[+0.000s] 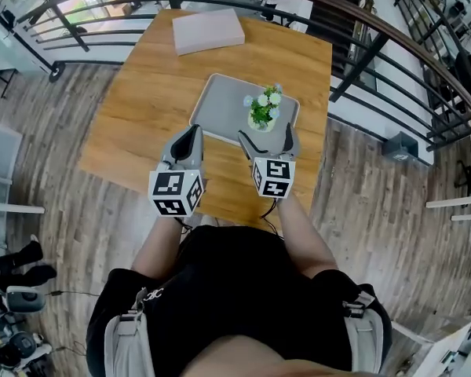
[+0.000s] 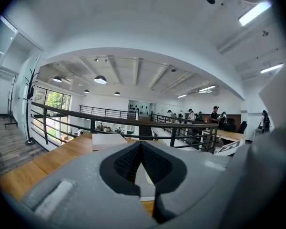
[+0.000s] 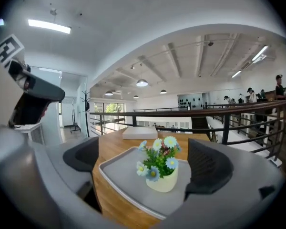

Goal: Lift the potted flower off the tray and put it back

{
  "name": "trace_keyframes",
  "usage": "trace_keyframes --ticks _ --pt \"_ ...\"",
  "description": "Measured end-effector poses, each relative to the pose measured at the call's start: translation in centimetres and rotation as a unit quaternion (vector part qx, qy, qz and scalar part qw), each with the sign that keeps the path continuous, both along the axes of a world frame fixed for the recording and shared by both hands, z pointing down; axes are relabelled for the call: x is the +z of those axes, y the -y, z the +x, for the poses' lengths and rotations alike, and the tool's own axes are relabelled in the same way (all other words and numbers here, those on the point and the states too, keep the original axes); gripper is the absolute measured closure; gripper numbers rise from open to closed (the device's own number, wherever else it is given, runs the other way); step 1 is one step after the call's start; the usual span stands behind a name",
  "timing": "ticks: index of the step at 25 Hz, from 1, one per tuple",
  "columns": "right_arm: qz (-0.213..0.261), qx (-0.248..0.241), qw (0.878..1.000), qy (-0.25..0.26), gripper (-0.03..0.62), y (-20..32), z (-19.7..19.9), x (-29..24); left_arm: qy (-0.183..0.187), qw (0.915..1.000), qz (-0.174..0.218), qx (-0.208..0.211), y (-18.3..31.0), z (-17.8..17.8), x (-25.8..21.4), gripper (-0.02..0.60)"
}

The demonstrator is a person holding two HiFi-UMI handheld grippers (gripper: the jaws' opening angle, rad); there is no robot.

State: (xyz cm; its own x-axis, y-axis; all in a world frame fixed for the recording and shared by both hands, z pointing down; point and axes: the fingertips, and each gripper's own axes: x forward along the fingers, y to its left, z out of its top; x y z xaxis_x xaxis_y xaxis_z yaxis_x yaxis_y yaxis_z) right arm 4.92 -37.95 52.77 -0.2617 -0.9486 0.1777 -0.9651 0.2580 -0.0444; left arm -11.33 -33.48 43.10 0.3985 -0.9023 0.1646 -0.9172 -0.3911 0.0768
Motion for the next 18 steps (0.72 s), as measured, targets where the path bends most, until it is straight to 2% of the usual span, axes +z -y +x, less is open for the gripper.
trace_keyframes --ticks 7,13,18 --pt "-0.079 0.034 0.995 -0.041 0.027 2.8 -0.5 7.3 0.009 0.9992 -0.013 -0.037 -0.2 -3.9 1.2 0.569" --pt "-0.155 0.06 0.985 -0.043 0.028 5.9 -0.2 13.6 0.02 0.9975 -0.027 -0.062 -0.3 -6.6 2.2 0.569" --pt "-0.185 0.091 0.977 -0.052 0.028 8.5 0.8 16.7 0.03 0.9959 -0.04 -0.076 -0.3 -8.6 3.3 0.569"
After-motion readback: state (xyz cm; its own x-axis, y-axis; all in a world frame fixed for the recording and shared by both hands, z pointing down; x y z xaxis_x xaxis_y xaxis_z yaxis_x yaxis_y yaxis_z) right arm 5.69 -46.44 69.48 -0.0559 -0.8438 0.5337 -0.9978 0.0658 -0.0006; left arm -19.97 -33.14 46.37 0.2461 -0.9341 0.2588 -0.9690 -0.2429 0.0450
